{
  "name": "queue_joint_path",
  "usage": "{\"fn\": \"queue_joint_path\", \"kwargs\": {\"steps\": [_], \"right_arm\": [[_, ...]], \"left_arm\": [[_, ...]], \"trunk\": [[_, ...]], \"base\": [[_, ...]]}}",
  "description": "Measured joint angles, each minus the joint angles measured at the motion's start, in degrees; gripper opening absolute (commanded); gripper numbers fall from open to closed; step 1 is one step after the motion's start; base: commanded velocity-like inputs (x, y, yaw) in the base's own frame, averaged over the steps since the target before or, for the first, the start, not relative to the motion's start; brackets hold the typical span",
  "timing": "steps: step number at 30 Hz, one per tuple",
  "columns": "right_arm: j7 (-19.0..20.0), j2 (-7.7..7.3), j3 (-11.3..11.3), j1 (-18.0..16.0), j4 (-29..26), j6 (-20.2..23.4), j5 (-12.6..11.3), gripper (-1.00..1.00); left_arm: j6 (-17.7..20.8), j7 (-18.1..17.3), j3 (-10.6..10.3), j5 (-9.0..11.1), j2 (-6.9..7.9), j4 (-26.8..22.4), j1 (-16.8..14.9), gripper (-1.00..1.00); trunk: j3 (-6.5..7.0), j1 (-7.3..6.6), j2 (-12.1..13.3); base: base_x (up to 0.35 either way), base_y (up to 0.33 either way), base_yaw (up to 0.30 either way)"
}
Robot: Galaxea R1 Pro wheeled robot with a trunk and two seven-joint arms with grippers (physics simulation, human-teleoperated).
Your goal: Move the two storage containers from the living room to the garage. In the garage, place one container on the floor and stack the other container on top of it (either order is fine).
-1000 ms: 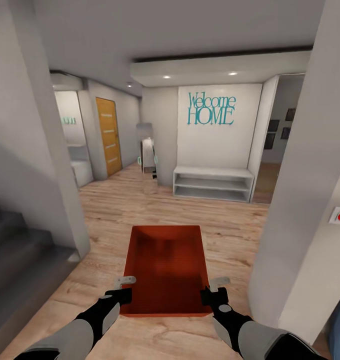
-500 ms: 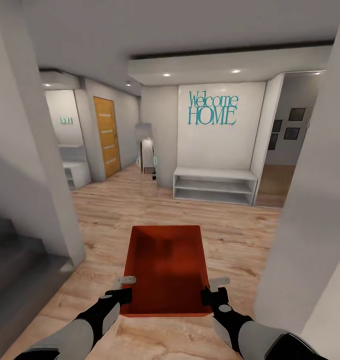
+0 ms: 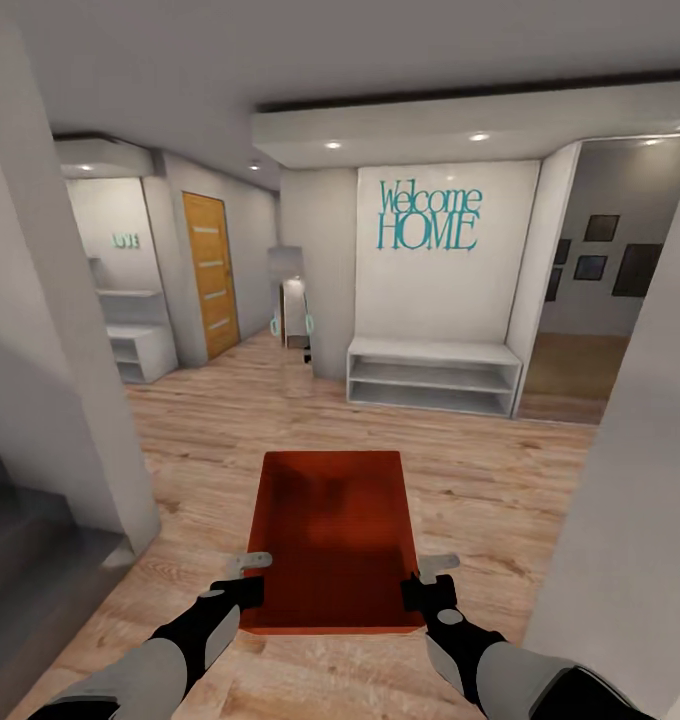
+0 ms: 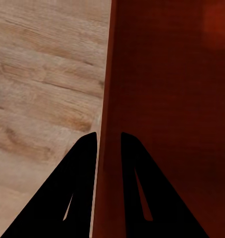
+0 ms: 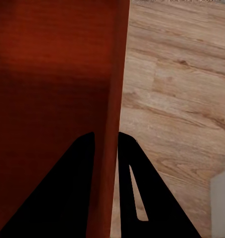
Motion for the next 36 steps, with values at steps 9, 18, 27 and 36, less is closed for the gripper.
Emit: {"fn": "queue_joint_path", "kwargs": {"steps": [9, 18, 27, 36], "right_arm": [[0.0, 0.0, 0.0, 0.0, 0.0, -0.02, -0.01, -1.0], [0.0, 0.0, 0.0, 0.0, 0.0, -0.02, -0.01, -1.0], [0.0, 0.0, 0.0, 0.0, 0.0, -0.02, -0.01, -1.0], [-0.05, 0.07, 0.3, -0.01, 0.06, 0.08, -0.32, -1.0]], "left_arm": [[0.0, 0.0, 0.0, 0.0, 0.0, -0.01, 0.0, -1.0], [0.0, 0.0, 0.0, -0.01, 0.0, -0.01, 0.0, -1.0], [0.0, 0.0, 0.0, 0.0, 0.0, -0.01, 0.0, -1.0], [0.01, 0.02, -0.05, 0.04, 0.03, 0.09, -0.01, -1.0]], "trunk": [[0.0, 0.0, 0.0], [0.0, 0.0, 0.0], [0.0, 0.0, 0.0], [0.0, 0.0, 0.01]], "base": [[0.321, 0.0, 0.0], [0.321, 0.0, 0.0], [0.322, 0.0, 0.0], [0.321, 0.0, 0.0]]}}
